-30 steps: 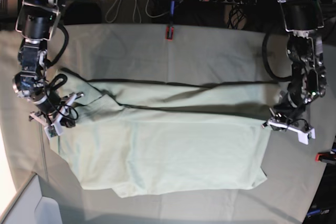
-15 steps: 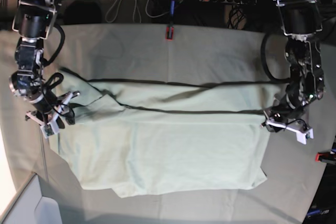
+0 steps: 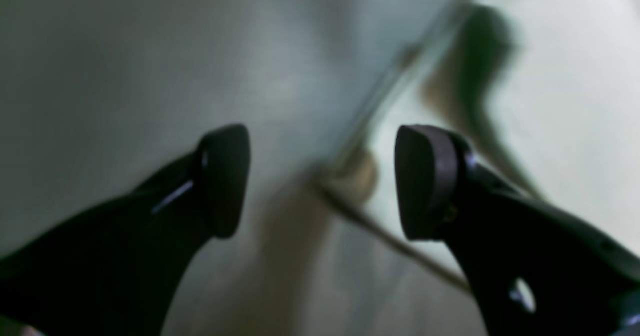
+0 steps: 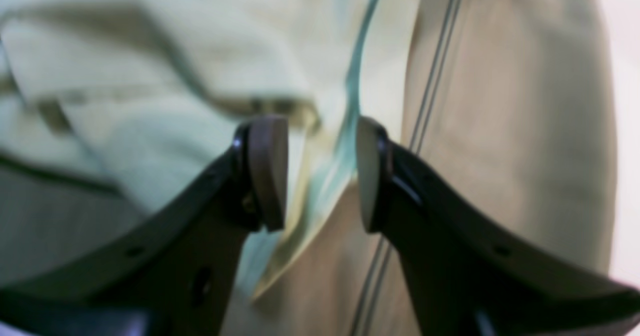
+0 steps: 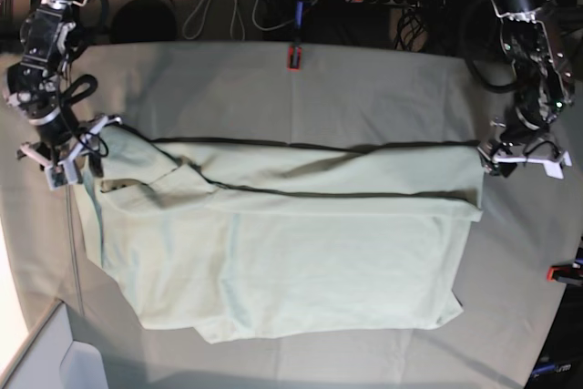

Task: Layout the t-shirt on the table in an organized manner, then fold the t-shirt properly
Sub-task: 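Pull the folded edge back with both grippers and release it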

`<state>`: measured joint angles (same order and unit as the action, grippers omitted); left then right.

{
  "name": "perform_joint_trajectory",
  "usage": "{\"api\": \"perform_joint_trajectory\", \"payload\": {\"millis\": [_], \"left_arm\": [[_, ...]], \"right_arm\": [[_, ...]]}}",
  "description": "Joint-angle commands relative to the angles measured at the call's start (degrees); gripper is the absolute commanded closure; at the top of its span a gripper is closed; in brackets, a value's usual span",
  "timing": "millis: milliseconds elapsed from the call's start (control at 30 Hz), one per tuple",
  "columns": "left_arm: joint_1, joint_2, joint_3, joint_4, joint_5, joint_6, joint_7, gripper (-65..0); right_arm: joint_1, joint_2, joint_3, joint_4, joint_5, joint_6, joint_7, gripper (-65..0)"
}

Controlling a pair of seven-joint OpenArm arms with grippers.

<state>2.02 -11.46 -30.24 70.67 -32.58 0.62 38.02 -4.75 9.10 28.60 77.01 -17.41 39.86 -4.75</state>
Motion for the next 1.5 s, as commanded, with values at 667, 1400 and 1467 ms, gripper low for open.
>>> {"api": "perform_joint_trajectory", "payload": {"millis": [667,1400,1467], "left_arm": [[-3.21,0.87,3.03,-3.29,-0.96,-0.58,-0.26,-15.2],[-3.12,-0.1,2.59,1.28,-0.96,-0.58,-0.09,0.0],[-3.12,-0.45,2.59,1.55,-0.96,-0.58,0.0,0.0]], "right_arm": [[-5.22,-1.5,3.09,1.54,1.01,0.14,1.81,-23.3],[-5.31,-4.49,3.09,-0.66,1.01,0.14,1.81,-21.6],[-5.4,-3.87,3.09,-0.66,1.01,0.14,1.72,-13.6]]}}
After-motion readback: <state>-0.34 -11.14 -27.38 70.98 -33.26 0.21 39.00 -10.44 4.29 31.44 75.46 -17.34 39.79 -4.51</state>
